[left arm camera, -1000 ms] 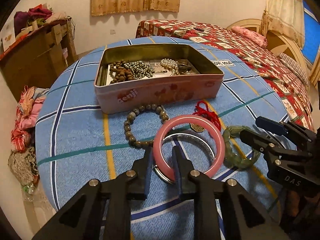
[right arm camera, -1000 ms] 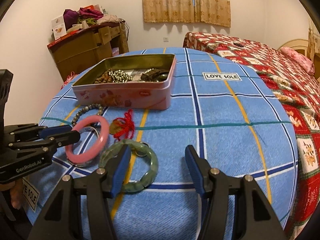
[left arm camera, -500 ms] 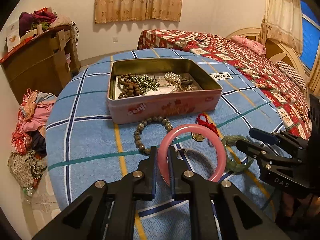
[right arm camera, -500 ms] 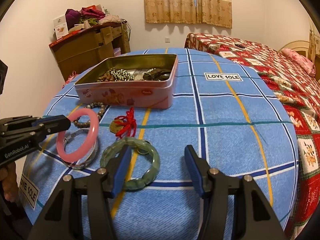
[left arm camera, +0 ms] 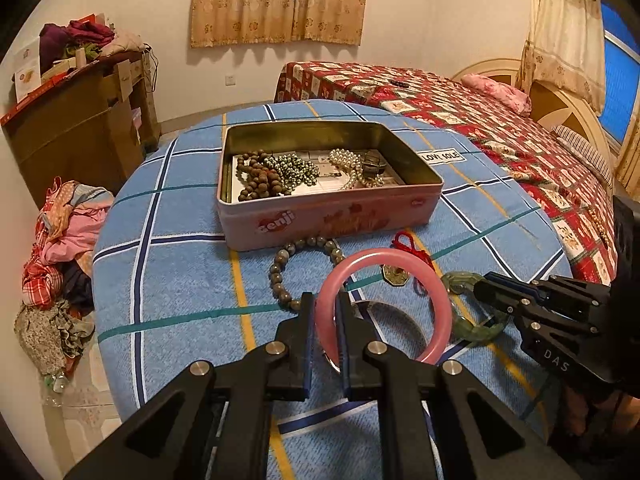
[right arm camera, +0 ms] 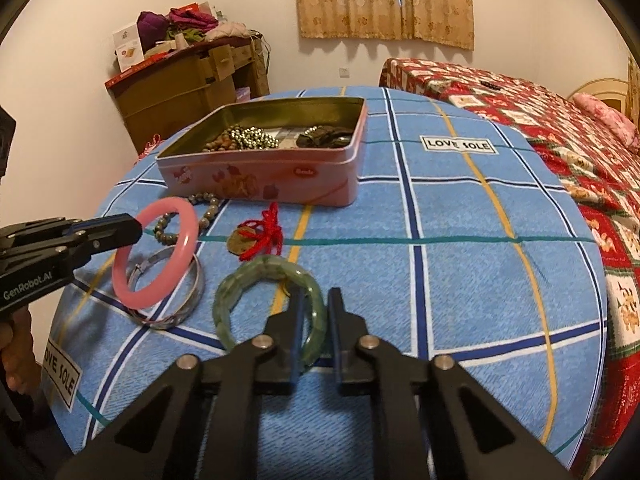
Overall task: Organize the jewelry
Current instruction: 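Grasp the pink bangle with the left tool while the right tool grasps the jade bangle, then lift and carry both bangles over the pink tin with both tools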
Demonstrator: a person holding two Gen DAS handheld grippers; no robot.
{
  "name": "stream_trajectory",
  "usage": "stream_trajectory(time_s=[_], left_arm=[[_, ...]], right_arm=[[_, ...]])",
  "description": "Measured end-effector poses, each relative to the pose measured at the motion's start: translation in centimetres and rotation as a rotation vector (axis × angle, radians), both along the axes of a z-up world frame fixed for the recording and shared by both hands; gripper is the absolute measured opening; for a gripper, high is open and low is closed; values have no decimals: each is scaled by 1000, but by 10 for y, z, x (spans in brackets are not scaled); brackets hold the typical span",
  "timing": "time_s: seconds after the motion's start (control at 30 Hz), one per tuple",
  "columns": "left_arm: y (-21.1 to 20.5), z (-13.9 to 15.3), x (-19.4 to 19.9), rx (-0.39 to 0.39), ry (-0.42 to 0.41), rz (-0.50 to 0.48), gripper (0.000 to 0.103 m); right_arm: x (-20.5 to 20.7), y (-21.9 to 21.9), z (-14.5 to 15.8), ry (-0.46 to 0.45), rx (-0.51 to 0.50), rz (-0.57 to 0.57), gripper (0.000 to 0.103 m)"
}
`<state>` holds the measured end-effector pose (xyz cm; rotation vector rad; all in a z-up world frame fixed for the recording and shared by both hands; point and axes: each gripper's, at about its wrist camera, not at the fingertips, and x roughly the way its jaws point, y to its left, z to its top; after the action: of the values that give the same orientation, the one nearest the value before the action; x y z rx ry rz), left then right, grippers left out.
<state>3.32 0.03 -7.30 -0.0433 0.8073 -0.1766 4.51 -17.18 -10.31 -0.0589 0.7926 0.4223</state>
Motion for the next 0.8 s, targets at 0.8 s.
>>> stream_trajectory(time_s=[0.8], left_arm=[[2, 14, -2, -8, -37, 4, 9]], right_arm=[[0, -7, 20, -58, 82, -6, 10]])
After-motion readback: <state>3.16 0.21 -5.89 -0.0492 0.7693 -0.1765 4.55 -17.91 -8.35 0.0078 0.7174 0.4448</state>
